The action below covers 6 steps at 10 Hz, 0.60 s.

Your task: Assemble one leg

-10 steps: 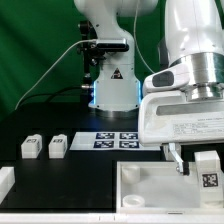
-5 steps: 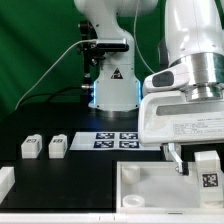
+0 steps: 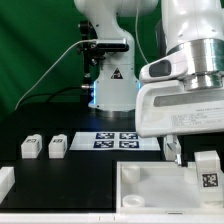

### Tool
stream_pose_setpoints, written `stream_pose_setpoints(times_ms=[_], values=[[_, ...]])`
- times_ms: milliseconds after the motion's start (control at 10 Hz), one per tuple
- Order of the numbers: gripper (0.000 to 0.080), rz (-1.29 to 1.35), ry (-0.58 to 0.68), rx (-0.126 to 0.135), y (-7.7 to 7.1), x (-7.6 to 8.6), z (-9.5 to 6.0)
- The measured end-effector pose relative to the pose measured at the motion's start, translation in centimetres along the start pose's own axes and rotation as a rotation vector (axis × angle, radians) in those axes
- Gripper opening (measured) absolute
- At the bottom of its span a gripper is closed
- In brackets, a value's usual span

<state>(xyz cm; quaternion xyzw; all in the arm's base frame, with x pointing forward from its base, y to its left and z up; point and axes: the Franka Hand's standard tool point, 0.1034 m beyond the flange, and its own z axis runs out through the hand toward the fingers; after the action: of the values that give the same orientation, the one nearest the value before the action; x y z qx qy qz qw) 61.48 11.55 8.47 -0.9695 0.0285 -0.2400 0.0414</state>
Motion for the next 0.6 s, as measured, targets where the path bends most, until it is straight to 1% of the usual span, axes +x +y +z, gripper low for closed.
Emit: stream_pose_setpoints(times_ms=[100, 200, 300, 400, 500, 600], values=[[0.0649, 0.011, -0.135, 0.022, -0.4, -1.0, 0.7], [0.0649, 0.023, -0.236, 0.04, -0.6, -1.0, 0.8], [0.0649, 0.026, -0.311, 0.047, -0.5, -0.9, 0.9], [0.0649, 0.017, -0.426, 0.05, -0.1, -1.0, 0.8], [0.0649, 0.017, -0.45, 0.042, 0.2, -0.2, 1.1], [0.0649, 0.013, -0.446, 0.037, 0.3, 0.0, 1.3]])
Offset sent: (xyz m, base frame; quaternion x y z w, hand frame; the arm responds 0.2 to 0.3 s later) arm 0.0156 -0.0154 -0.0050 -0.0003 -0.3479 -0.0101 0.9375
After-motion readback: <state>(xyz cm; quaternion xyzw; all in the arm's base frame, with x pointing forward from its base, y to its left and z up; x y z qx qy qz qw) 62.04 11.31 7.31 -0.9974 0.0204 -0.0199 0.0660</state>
